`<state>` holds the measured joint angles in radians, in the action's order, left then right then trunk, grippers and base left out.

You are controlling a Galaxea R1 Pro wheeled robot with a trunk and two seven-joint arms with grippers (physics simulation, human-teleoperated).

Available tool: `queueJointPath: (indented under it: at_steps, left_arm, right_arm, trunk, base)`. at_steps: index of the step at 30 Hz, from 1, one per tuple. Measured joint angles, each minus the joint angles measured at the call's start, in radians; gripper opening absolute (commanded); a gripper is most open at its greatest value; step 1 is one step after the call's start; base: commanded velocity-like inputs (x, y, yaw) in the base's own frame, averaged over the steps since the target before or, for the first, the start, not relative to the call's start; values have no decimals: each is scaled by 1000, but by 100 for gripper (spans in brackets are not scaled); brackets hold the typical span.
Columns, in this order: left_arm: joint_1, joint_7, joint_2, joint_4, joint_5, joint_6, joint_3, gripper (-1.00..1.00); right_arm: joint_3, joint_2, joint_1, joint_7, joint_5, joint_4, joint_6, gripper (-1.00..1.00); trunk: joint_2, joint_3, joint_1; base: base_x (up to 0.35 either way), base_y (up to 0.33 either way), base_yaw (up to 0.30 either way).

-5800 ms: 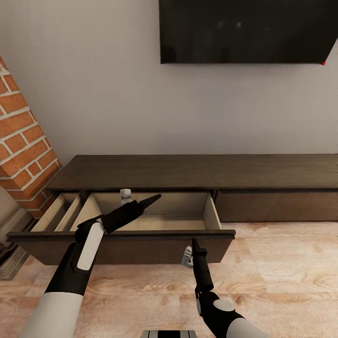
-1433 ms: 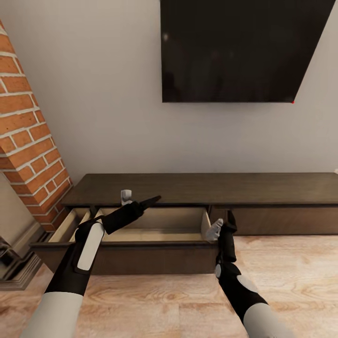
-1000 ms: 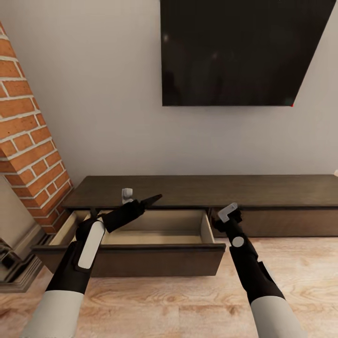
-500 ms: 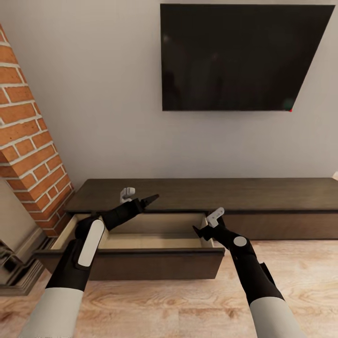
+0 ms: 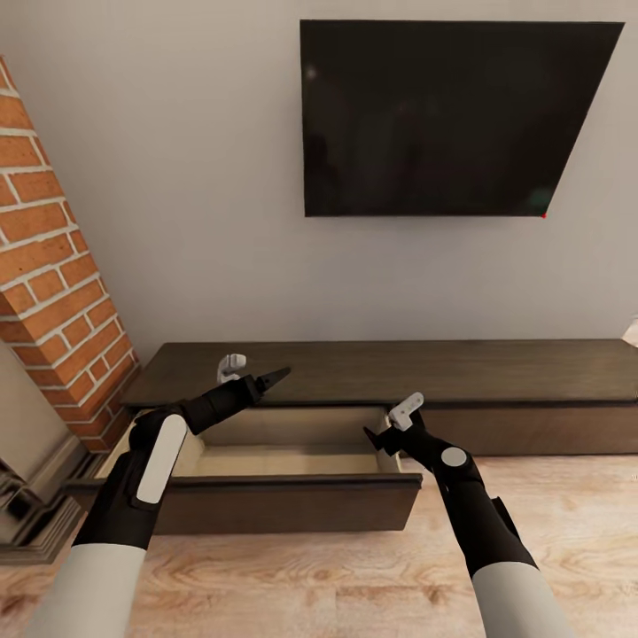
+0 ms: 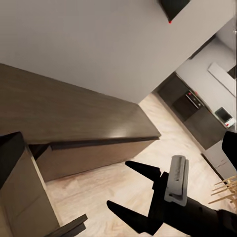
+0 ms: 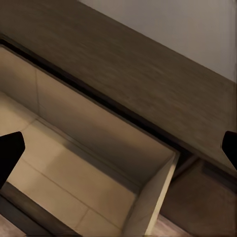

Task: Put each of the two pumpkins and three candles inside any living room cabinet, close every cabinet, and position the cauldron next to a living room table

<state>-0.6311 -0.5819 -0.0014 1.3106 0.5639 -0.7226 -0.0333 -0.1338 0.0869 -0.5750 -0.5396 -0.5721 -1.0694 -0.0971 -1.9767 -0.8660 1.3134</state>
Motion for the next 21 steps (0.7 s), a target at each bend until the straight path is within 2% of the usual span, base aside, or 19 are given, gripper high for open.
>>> queueJointPath:
  at_steps: [4,9,21]
  left_arm:
    - [1,-8,4,1,0,1,0,100]
    - [2,-9,4,0,-1,4,2,100]
    - [2,-9,3,-9,-2,5,3,100]
  right_arm:
    - [0,-1,1,0,0,0,0,100]
    - [0,1,1,1,0,-1,0,100]
    - [0,2,2,4,0,2,0,100]
  trunk:
    - [0,4,0]
    - [0,5,0]
    - [0,6,0]
  base:
    - [0,0,-136]
    - [0,0,-12]
    - [0,0,267]
